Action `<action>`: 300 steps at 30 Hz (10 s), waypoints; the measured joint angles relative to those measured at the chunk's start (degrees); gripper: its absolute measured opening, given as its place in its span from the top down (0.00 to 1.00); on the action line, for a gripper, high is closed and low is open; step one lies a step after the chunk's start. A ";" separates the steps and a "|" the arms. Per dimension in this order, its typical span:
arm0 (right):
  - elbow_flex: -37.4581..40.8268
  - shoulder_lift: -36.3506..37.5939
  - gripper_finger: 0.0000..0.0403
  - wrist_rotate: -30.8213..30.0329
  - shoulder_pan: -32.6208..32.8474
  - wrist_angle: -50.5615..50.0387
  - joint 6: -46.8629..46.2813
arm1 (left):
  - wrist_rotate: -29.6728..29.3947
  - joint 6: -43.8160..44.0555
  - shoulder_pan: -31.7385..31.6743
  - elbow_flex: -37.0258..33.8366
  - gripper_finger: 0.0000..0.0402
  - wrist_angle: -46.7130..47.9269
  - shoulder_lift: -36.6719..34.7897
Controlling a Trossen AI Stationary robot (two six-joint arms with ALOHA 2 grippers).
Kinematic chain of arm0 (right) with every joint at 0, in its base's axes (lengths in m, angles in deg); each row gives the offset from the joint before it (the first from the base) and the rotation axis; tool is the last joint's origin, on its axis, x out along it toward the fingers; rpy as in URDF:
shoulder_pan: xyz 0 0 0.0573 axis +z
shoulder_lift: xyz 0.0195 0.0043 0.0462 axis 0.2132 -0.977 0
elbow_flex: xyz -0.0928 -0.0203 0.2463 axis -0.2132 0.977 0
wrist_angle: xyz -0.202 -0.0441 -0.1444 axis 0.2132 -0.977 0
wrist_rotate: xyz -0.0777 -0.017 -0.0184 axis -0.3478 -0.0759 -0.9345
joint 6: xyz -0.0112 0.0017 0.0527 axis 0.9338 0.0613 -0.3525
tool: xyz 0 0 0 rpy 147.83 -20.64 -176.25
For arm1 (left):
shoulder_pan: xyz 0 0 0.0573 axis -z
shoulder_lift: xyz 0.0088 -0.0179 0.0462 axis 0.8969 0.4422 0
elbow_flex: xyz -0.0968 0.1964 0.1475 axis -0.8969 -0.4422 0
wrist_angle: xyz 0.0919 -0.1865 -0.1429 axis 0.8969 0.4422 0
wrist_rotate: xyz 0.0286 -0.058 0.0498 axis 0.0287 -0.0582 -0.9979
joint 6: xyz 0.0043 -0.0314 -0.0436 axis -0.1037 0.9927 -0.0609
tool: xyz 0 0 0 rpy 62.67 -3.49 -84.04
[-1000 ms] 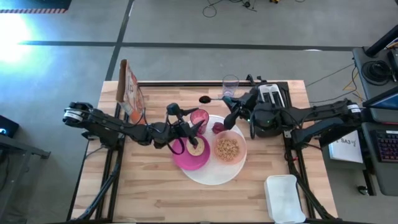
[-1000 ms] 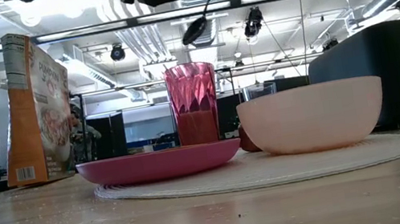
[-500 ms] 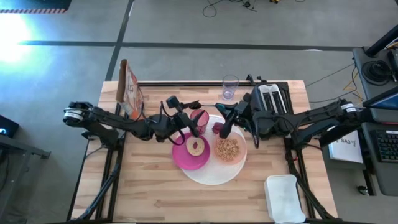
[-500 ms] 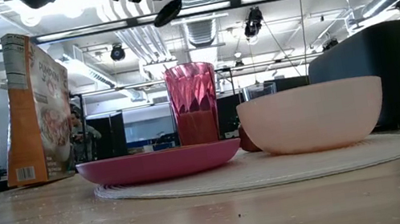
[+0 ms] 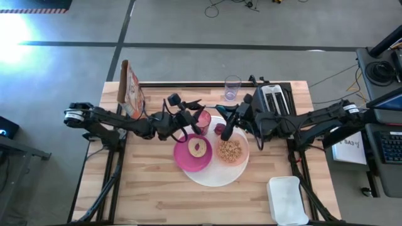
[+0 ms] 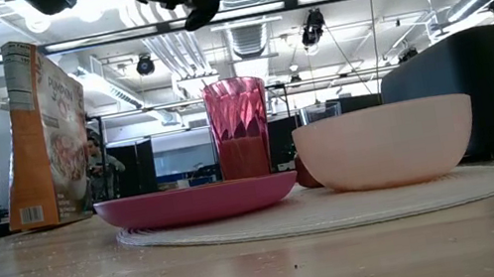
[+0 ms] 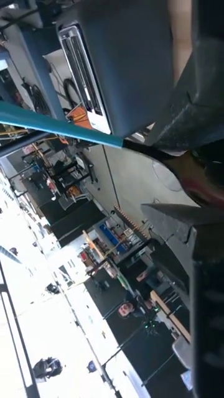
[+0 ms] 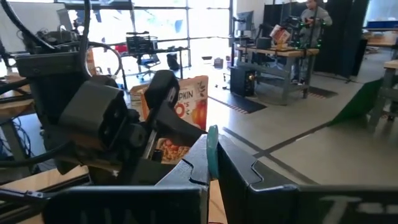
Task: Arrange a breakfast setting
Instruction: Put the blue spoon on the white table mat right beside to the light orange bowl
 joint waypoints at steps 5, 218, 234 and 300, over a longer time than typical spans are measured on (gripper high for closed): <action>0.00 0.00 0.98 0.35 -0.05 -0.03 0.58 | 0.42 -2.27 -0.35 0.00 0.78 0.43 0.03; -46.83 -23.17 0.98 28.22 -11.84 -101.35 -38.20 | 45.77 -15.39 -15.57 54.50 0.72 75.71 25.45; -42.49 -18.91 0.98 28.79 -21.88 -103.36 -31.46 | 46.00 -10.93 -20.92 54.31 0.72 81.96 21.18; 8.09 3.65 0.98 1.27 6.79 -67.08 -102.96 | 51.97 25.94 -29.64 -9.15 0.72 28.93 -21.68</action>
